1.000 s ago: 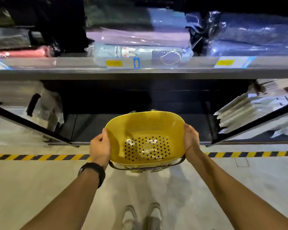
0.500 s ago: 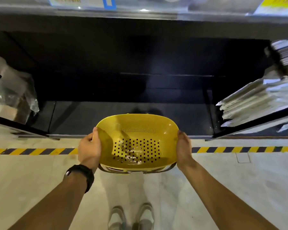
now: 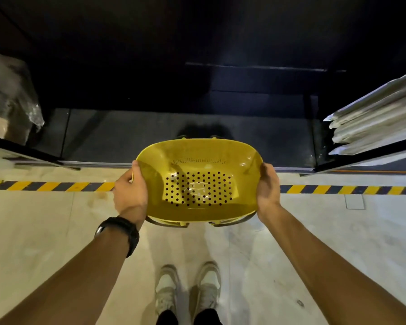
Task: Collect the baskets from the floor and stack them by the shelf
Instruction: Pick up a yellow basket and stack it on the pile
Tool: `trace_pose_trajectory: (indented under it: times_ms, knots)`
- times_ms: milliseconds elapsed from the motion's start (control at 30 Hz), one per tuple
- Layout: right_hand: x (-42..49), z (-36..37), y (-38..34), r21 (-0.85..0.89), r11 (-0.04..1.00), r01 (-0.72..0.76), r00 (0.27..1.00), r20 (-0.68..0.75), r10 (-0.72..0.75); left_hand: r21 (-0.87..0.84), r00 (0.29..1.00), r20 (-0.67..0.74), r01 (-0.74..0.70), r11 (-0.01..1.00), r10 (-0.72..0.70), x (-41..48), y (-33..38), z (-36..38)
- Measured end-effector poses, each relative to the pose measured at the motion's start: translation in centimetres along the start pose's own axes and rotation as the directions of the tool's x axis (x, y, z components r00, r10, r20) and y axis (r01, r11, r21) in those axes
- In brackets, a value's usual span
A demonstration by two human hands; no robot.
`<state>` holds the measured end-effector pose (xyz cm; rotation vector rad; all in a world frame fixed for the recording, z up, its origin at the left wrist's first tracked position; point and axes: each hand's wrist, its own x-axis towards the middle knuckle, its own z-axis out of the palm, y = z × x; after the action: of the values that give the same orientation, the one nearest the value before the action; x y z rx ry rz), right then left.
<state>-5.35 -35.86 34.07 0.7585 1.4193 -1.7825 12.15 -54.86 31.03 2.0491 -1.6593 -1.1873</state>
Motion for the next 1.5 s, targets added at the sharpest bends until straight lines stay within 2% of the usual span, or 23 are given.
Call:
trace_pose_trajectory:
  times_ms: [100, 233, 433, 533, 633, 733, 833, 933, 1000, 1100, 1233, 1367, 1500]
  knots:
    - [0.1, -0.1, 0.4, -0.009, 0.999, 0.045, 0.999, 0.03, -0.044, 0.0, 1.0, 0.0, -0.014, 1.0, 0.014, 0.3, -0.5, 0.3]
    - [0.2, -0.3, 0.8, -0.127, 0.98, 0.15, 0.989, 0.012, -0.15, 0.001, 1.0, -0.007, -0.03, 1.0, 0.03, 0.4, -0.7, 0.4]
    - [0.4, -0.6, 0.3, -0.402, 0.897, 0.183, 0.978, -0.019, -0.208, -0.039, 0.995, 0.093, -0.027, 0.999, 0.031, 0.5, -0.7, -0.3]
    - [0.0, -1.3, -0.2, -0.587, 0.791, 0.172, 0.975, -0.016, -0.223, -0.105, 0.979, 0.196, -0.027, 0.994, 0.047, 0.4, -1.0, -1.6]
    - [-1.0, -2.4, -0.3, -0.715, 0.65, 0.259, 0.949, 0.062, -0.31, -0.146, 0.964, 0.227, -0.108, 0.983, 0.14, 0.1, -1.9, -3.4]
    - [-2.5, -3.7, 0.0, -0.809, 0.415, 0.415, 0.87, 0.22, -0.442, 0.009, 0.922, 0.313, -0.242, 0.97, 0.227, -0.5, -3.6, -6.2]
    - [-4.4, -4.7, 0.5, -0.833, 0.223, 0.506, 0.804, 0.362, -0.471, 0.204, 0.824, 0.435, -0.483, 0.851, 0.364, -1.1, -5.0, -9.5]
    - [-6.6, -5.8, 1.1, -0.807, 0.046, 0.589, 0.718, 0.496, -0.489, 0.406, 0.734, 0.522, -0.661, 0.631, 0.434, -1.6, -6.1, -12.4]
    - [-7.7, -7.0, 1.4, -0.809, -0.053, 0.586, 0.696, 0.536, -0.477, 0.484, 0.698, 0.552, -0.714, 0.505, 0.456, -2.1, -6.8, -13.8]
    - [-8.4, -9.4, 2.1, -0.844, -0.186, 0.502, 0.708, 0.525, -0.472, 0.541, 0.664, 0.575, -0.747, 0.388, 0.477, -2.6, -8.0, -14.9]
    - [-7.5, -13.2, 3.7, -0.863, -0.35, 0.364, 0.764, 0.492, -0.418, 0.656, 0.682, 0.585, -0.716, 0.238, 0.439, -4.0, -9.7, -14.2]
    - [-5.4, -16.0, 5.4, -0.842, -0.423, 0.335, 0.801, 0.491, -0.343, 0.684, 0.689, 0.594, -0.704, 0.19, 0.414, -5.0, -11.8, -11.9]
    - [-2.5, -17.8, 7.1, -0.827, -0.441, 0.348, 0.811, 0.502, -0.3, 0.713, 0.704, 0.587, -0.683, 0.158, 0.399, -5.7, -14.3, -8.8]
